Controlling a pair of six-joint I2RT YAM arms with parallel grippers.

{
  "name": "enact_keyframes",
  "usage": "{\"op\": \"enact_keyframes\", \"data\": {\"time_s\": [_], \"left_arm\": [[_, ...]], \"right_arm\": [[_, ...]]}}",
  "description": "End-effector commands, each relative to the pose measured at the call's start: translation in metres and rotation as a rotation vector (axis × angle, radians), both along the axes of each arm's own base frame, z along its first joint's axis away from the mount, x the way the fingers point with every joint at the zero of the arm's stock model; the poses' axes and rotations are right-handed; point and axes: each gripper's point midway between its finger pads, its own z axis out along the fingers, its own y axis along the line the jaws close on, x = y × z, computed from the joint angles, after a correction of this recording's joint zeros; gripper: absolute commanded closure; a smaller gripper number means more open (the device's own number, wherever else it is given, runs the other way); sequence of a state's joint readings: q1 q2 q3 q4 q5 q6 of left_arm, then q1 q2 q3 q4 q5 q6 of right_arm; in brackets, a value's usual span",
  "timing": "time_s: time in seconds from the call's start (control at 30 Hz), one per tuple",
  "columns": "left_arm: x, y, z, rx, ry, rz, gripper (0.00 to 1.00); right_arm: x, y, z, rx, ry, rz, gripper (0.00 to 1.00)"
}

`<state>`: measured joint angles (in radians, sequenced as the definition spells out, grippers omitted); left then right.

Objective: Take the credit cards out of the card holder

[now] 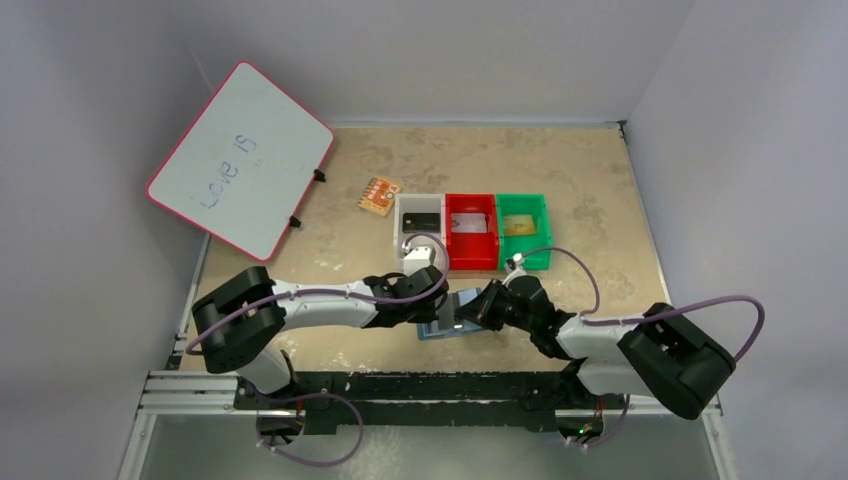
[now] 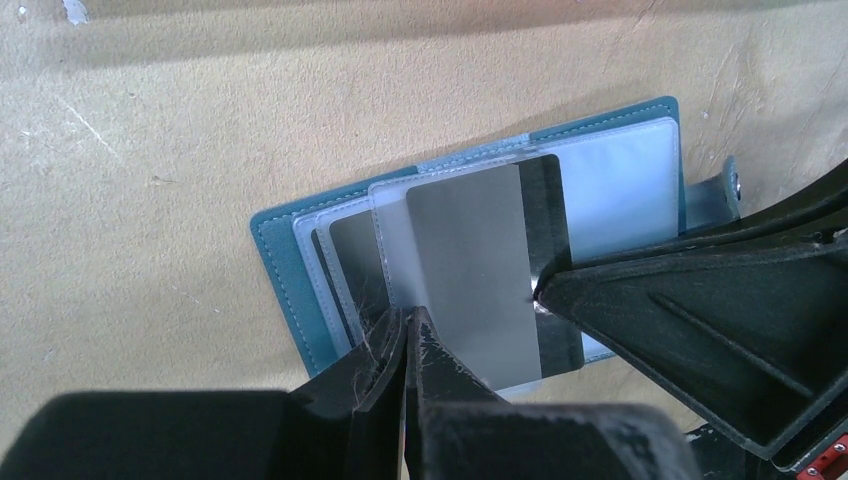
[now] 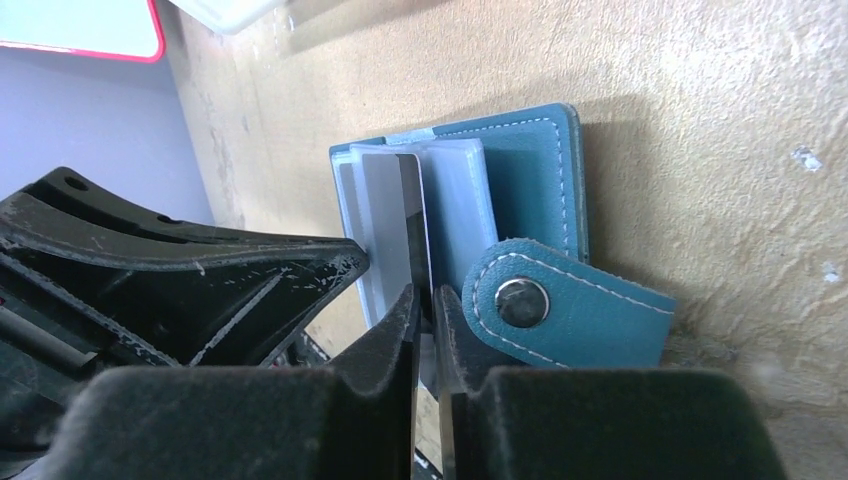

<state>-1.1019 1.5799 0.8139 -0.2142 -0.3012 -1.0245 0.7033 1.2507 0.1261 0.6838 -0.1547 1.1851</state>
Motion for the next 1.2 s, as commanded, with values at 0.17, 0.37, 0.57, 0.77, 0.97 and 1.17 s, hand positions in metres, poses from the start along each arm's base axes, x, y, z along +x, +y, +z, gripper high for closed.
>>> {"op": "enact_keyframes", "data": {"time_s": [0.17,0.37,0.57,0.77,0.97,1.17], "left_arm": [[-0.006,0.012,-0.007,0.071,0.009,-0.019,0.99],[0.003,0.006,0.014,0.003,-0.039,0.025,0.84],[0.007,0.002,0.023,-0.033,-0.058,0.04,0.71],[0.003,-0.007,0.025,-0.076,-0.042,0.013,0.71],[0.003,-0.029,0.042,-0.178,-0.06,-0.038,0.69],[0.007,-0.04,0.04,-0.22,-0.062,-0.036,0.66]], "right_arm": [[0.01,-0.002,0.014,-0.02,-0.047,-0.007,1.0],[0.004,-0.012,0.012,-0.019,-0.04,-0.037,1.0],[0.006,-0.016,0.01,-0.062,-0.026,-0.045,1.0],[0.008,-0.019,0.02,-0.063,-0.06,-0.059,1.0],[0.006,-0.02,0.017,-0.061,-0.039,-0.064,1.0],[0.002,-0.018,0.013,-0.035,-0.023,-0.056,1.0]]}}
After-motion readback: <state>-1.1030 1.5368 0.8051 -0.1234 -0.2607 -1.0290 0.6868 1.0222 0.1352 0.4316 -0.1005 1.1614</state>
